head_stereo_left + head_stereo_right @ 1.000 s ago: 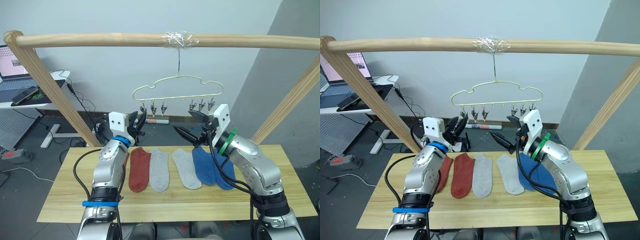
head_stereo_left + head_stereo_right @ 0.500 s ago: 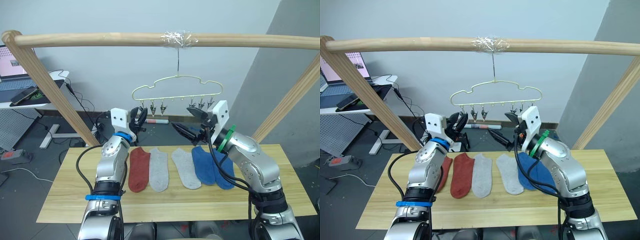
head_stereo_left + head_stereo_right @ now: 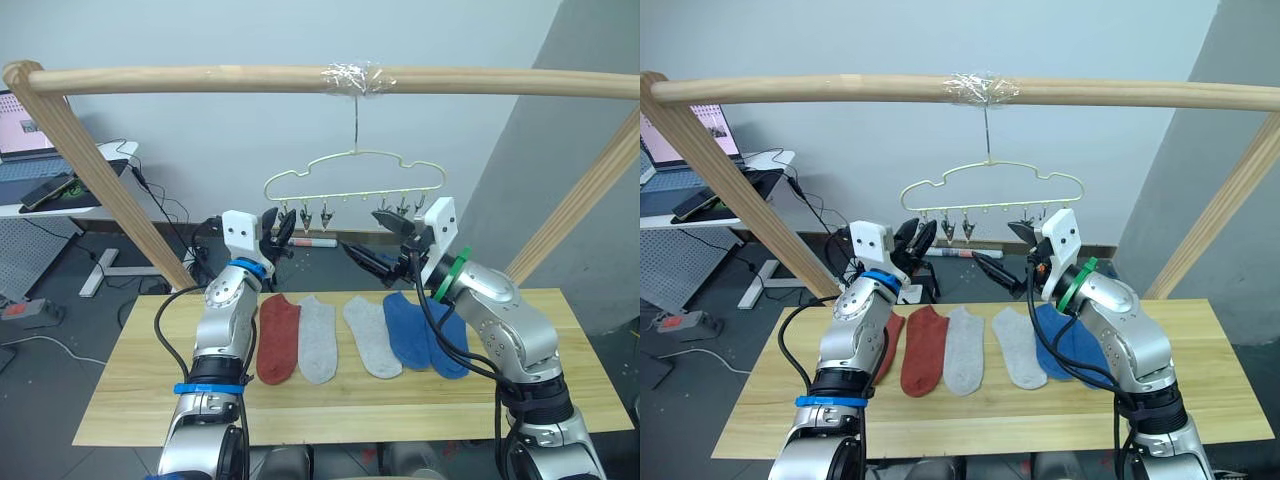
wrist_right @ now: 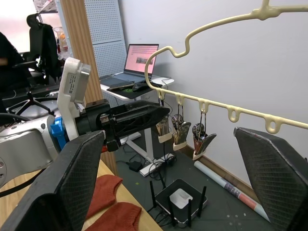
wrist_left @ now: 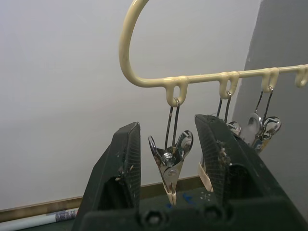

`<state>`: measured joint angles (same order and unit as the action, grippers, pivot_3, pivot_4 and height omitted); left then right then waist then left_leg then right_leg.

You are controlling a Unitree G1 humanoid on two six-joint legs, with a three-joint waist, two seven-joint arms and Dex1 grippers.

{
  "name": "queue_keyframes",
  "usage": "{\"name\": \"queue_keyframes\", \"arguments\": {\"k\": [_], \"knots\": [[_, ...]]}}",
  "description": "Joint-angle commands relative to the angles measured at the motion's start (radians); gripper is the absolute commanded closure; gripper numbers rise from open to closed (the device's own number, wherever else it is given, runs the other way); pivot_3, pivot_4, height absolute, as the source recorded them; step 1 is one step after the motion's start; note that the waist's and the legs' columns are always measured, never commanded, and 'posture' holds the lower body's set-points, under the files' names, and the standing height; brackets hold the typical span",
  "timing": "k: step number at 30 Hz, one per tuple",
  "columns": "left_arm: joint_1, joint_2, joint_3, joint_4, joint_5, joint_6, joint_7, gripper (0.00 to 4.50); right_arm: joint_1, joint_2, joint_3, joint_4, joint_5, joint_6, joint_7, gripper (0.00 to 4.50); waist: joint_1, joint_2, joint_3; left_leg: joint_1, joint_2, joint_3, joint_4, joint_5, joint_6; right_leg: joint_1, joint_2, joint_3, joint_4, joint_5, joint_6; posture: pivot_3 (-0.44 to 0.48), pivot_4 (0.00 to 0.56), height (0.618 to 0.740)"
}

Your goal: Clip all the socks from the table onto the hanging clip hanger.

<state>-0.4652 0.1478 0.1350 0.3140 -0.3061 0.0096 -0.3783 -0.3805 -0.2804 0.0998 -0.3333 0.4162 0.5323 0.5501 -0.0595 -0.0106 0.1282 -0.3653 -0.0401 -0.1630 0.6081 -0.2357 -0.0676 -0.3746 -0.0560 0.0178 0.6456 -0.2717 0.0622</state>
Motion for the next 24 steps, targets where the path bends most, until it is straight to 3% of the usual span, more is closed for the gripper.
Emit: {"name": "queue_keyframes", "arguments": {"k": [1,24], "knots": [[-0.022,0.003,0.002,-0.004,0.017,-0.032,0.007,2.53,-0.029,0.004,-0.01,-0.056,0.019,0.0,-0.005,0.0,0.0,0.0,0.0,0.0,0.0,0.0,0.0,0.0,0.0,0.0,0.0,0.0,0.0,0.0,0.0,-0.129,0.108,0.74],[-0.047,-0.003,0.0,0.033,0.034,-0.061,0.002,2.53,-0.028,0.023,0.005,-0.063,0.012,0.002,-0.018,0.0,-0.001,0.0,0.002,0.0,0.0,0.0,0.0,0.0,0.0,0.0,0.0,0.0,0.0,0.0,0.0,-0.131,0.111,0.74]]}}
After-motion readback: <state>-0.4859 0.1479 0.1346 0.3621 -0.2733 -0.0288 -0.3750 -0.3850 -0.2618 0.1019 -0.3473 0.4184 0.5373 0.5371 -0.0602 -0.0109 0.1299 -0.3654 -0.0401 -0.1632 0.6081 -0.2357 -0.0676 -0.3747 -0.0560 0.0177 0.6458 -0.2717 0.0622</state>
